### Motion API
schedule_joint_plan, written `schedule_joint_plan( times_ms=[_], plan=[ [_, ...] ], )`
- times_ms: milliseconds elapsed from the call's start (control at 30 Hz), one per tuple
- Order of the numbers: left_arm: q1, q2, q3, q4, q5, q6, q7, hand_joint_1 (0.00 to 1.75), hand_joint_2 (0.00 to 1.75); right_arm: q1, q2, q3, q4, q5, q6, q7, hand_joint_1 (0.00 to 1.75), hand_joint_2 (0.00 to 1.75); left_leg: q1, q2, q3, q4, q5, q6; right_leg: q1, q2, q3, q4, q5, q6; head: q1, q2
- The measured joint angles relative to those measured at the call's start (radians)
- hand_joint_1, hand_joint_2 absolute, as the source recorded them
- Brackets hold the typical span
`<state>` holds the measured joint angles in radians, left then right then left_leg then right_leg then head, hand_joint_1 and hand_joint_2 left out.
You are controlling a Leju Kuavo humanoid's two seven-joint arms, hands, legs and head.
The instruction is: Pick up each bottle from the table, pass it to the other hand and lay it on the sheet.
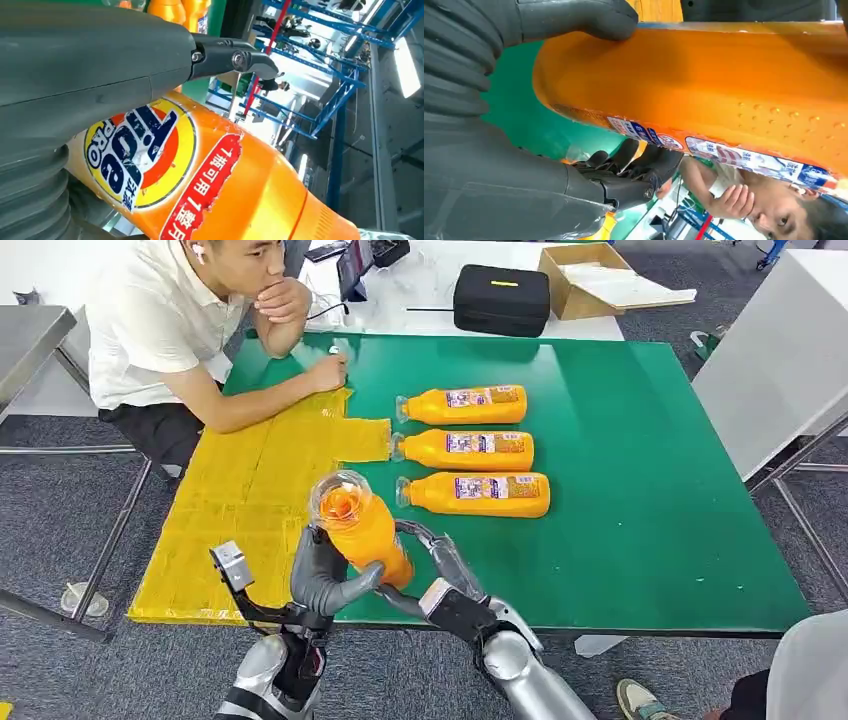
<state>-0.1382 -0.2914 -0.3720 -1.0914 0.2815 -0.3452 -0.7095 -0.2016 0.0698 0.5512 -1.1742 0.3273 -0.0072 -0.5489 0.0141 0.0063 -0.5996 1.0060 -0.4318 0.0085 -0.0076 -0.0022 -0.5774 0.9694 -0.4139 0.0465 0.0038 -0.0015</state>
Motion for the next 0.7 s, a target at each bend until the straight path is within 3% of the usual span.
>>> schedule_joint_plan(
  times_ms=[300, 333, 367, 467, 700],
  plan=[
    [0.008, -0.009, 0.011, -0.023, -0.107, 0.065, 0.000, 0.00, 1.75, -0.004, -0.004, 0.004, 0.000, -0.008, 0.002, 0.021, 1.75, 1.75, 0.000, 0.000, 0.000, 0.000, 0.000, 0.000, 0.000, 0.000, 0.000, 0.000, 0.000, 0.000, 0.000, 0.000],
    [0.011, -0.010, 0.009, -0.031, -0.129, 0.080, 0.000, 0.45, 1.75, -0.004, -0.004, 0.004, 0.000, -0.009, 0.002, 0.025, 1.75, 1.75, 0.000, 0.000, 0.000, 0.000, 0.000, 0.000, 0.000, 0.000, 0.000, 0.000, 0.000, 0.000, 0.000, 0.000],
    [0.013, -0.010, 0.006, -0.039, -0.149, 0.092, 0.001, 1.75, 1.75, -0.005, -0.004, 0.004, 0.000, -0.006, -0.001, 0.029, 1.75, 1.75, 0.000, 0.000, 0.000, 0.000, 0.000, 0.000, 0.000, 0.000, 0.000, 0.000, 0.000, 0.000, 0.000, 0.000],
    [0.014, -0.010, -0.006, -0.042, -0.183, 0.141, 0.001, 1.75, 1.75, -0.009, -0.005, 0.004, 0.000, 0.032, -0.025, 0.037, 1.61, 1.75, 0.000, 0.000, 0.000, 0.000, 0.000, 0.000, 0.000, 0.000, 0.000, 0.000, 0.000, 0.000, 0.000, 0.000],
    [0.001, -0.008, -0.020, -0.006, -0.148, 0.130, 0.001, 1.75, 1.75, -0.008, -0.011, 0.008, 0.000, 0.066, -0.045, 0.043, 1.55, 1.75, 0.000, 0.000, 0.000, 0.000, 0.000, 0.000, 0.000, 0.000, 0.000, 0.000, 0.000, 0.000, 0.000, 0.000]
  ],
)
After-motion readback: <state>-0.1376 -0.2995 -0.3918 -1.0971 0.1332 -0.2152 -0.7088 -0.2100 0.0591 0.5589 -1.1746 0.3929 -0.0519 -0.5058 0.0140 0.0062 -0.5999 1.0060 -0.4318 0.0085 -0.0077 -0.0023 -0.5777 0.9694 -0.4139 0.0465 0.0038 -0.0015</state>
